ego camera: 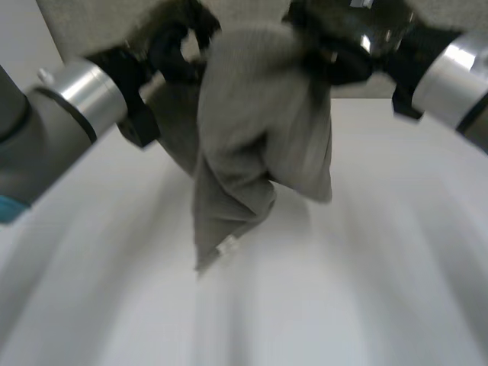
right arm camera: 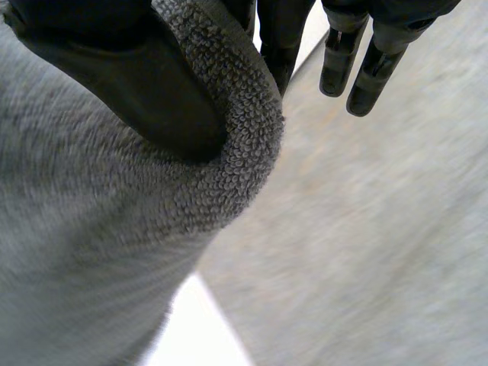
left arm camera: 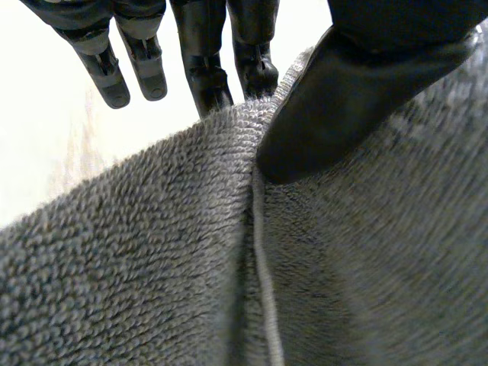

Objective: Fold the towel.

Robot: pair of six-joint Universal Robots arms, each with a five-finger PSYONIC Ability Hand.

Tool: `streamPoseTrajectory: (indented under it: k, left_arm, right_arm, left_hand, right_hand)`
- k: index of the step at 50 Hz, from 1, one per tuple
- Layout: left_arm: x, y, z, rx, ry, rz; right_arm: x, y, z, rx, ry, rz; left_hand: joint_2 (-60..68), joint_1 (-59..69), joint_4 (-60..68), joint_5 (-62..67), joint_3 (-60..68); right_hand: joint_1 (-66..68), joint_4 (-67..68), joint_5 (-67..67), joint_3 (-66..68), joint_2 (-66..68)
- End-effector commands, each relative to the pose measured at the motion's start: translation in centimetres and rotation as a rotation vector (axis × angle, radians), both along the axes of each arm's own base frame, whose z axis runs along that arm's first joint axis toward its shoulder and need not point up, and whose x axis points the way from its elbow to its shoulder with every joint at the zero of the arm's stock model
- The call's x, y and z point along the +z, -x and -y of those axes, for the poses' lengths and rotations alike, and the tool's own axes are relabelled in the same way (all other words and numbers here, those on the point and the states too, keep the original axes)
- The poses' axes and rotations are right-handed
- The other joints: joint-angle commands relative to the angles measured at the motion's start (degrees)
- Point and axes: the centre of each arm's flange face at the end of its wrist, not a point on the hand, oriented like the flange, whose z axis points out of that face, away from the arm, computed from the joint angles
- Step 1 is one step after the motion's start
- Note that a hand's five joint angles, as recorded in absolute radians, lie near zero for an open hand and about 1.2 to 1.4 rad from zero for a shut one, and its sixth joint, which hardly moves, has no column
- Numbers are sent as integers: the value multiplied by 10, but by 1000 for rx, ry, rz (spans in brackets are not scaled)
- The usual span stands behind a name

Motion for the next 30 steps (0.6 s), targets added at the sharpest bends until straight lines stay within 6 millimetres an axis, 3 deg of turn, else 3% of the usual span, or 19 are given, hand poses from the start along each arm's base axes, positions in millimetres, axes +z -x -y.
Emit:
streamPoseTrajectory:
  k: [1, 3, 5, 6, 8, 9, 10, 11, 12, 13, 14, 15, 16, 17, 18, 19, 23, 27, 30]
  left_arm:
    - [54, -3, 10, 17, 211, -35]
    - [67, -4, -6, -19, 265, -25]
    - [64, -2, -15, -61, 265, -11]
    - [64, -2, -15, -61, 265, -11]
    - [40, 4, -24, -158, 212, 35]
    - [40, 4, -25, -158, 212, 35]
    - [26, 6, -26, -193, 180, 53]
    - [10, 8, -29, -226, 141, 72]
    - [10, 8, -29, -226, 140, 72]
    - [-6, 9, -29, -242, 94, 90]
    - [-6, 9, -29, -243, 93, 90]
    - [-25, 9, -28, -248, 31, 110]
    - [-45, 8, -26, -248, -31, 129]
    - [-45, 8, -26, -248, -32, 129]
    - [-63, 8, -26, -251, -86, 148]
    - [-76, 7, -27, -249, -122, 167]
    - [-92, -1, -26, -226, -151, 212]
    - [-109, -27, -13, -125, -201, 280]
    - [-115, -35, -13, -82, -238, 302]
  right_arm:
    - [63, 12, 26, -175, 371, 204]
    - [71, 17, 21, -199, 415, 234]
    - [71, 20, 16, -204, 435, 250]
    - [62, 21, 16, -199, 411, 232]
    - [48, 22, 14, -187, 361, 201]
    - [31, 21, 13, -173, 293, 163]
    - [31, 21, 13, -173, 293, 163]
    - [11, 23, 12, -165, 211, 114]
    - [-10, 27, 14, -175, 122, 60]
    - [-10, 27, 14, -175, 121, 60]
    - [-30, 33, 17, -202, 46, 8]
    - [-52, 36, 20, -218, -13, -56]
    - [-52, 36, 20, -218, -14, -57]
    - [-73, 37, 21, -224, -54, -126]
    - [-90, 38, 20, -234, -72, -196]
    - [-90, 38, 20, -234, -72, -197]
    - [-122, 40, 10, -228, -97, -337]
    - [-132, 41, 6, -223, -133, -351]
    - [-143, 41, 4, -216, -169, -364]
  left_hand:
    - [50, 33, -29, 32, -25]
    - [43, 27, -29, 26, -25]
    - [33, 17, -29, 16, -25]
    - [33, 17, -29, 16, -25]
    - [-31, -47, -29, -48, -25]
    - [-31, -47, -29, -48, -25]
    - [-143, -159, -29, -160, -25]
    - [-329, -345, -29, -346, -25]
    - [-331, -347, -29, -348, -25]
    - [-510, -527, -29, -528, -25]
    - [-512, -528, -29, -529, -25]
    - [-602, -618, -29, -619, -25]
    - [-602, -618, -29, -619, -25]
    - [-602, -618, -29, -619, -25]
    - [-602, -618, -29, -619, -25]
    - [-602, -618, -29, -619, -25]
    - [-602, -618, -29, -619, -25]
    - [-602, -618, -29, -619, -25]
    - [-602, -618, -29, -619, -25]
  right_hand:
    - [53, -34, 39, -4, 49]
    - [53, -34, 39, -4, 49]
    - [53, -34, 39, -4, 49]
    - [53, -34, 39, -4, 49]
    - [53, -34, 39, -4, 49]
    - [53, -34, 39, -4, 49]
    - [53, -34, 39, -4, 49]
    - [2, -34, -12, -4, -2]
    - [-230, -34, -244, -4, -234]
    - [-232, -34, -246, -4, -236]
    - [-522, -34, -536, -4, -526]
    - [-647, -34, -661, -4, -651]
    - [-647, -34, -661, -4, -651]
    - [-647, -34, -661, -4, -651]
    - [-647, -34, -661, -4, -651]
    - [-647, -34, -661, -4, -651]
    - [-647, -34, -661, -4, -651]
    - [-647, -34, -661, -4, -651]
    - [-647, -34, -661, -4, -651]
